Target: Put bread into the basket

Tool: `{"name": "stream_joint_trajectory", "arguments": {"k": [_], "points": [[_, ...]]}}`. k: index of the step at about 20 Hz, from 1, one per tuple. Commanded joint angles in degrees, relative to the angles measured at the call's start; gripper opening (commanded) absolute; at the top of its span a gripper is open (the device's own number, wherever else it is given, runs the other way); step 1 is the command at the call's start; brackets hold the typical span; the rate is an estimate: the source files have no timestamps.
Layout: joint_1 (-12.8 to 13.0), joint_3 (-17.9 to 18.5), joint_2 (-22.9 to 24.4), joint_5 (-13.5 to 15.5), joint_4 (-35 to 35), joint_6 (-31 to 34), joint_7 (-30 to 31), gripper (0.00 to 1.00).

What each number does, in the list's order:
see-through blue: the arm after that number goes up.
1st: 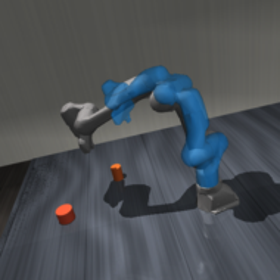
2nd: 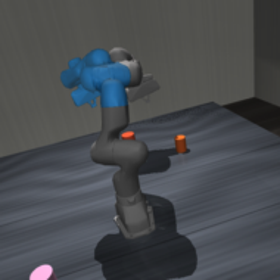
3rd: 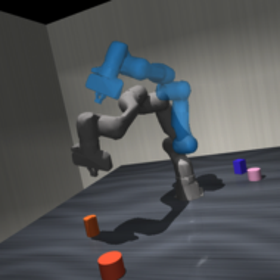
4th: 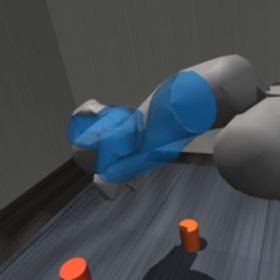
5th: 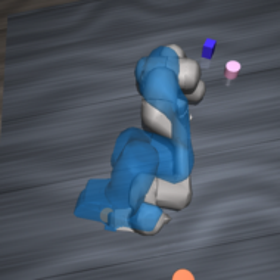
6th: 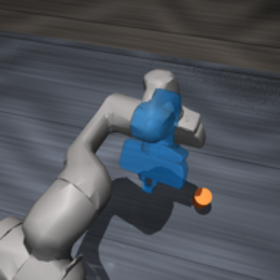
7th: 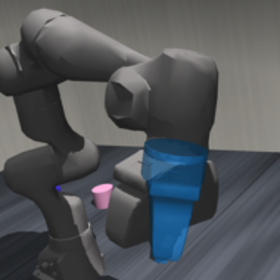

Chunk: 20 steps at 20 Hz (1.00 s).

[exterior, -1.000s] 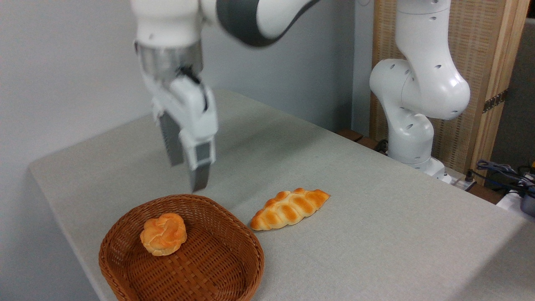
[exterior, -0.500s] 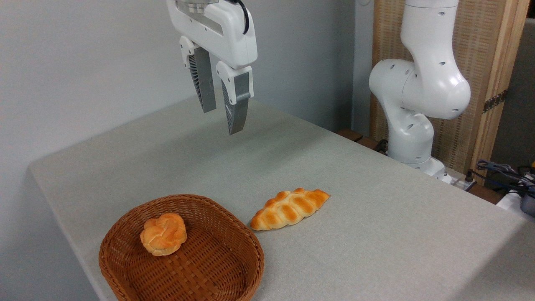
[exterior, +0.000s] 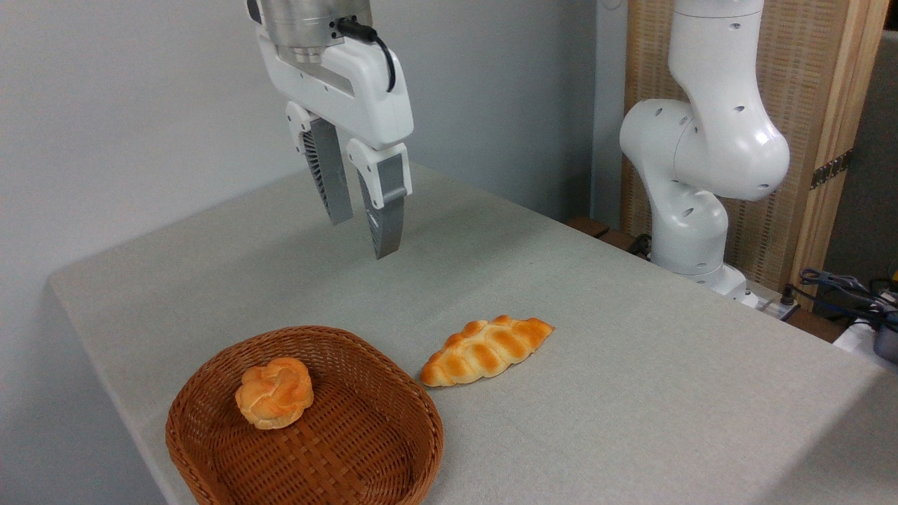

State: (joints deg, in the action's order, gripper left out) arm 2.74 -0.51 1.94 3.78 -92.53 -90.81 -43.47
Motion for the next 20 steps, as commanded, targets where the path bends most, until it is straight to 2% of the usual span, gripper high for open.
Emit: {"name": "stream_joint_trajectory", "arguments": {"k": [1, 10, 12, 20], "points": [[0.60, -0.45, -0.54, -1.06, 1.04, -0.42, 1.55, 1.00], [0.69, -0.45, -0.89, -1.32, 1.04, -1.03, 1.98, 1.00], [1.04, -0.63, -0.89, -4.12, 0.95, -1.03, 3.21, 1.00], [1.39, -0.54, -0.89, -4.40, 0.95, -0.95, 3.22, 1.00]]}}
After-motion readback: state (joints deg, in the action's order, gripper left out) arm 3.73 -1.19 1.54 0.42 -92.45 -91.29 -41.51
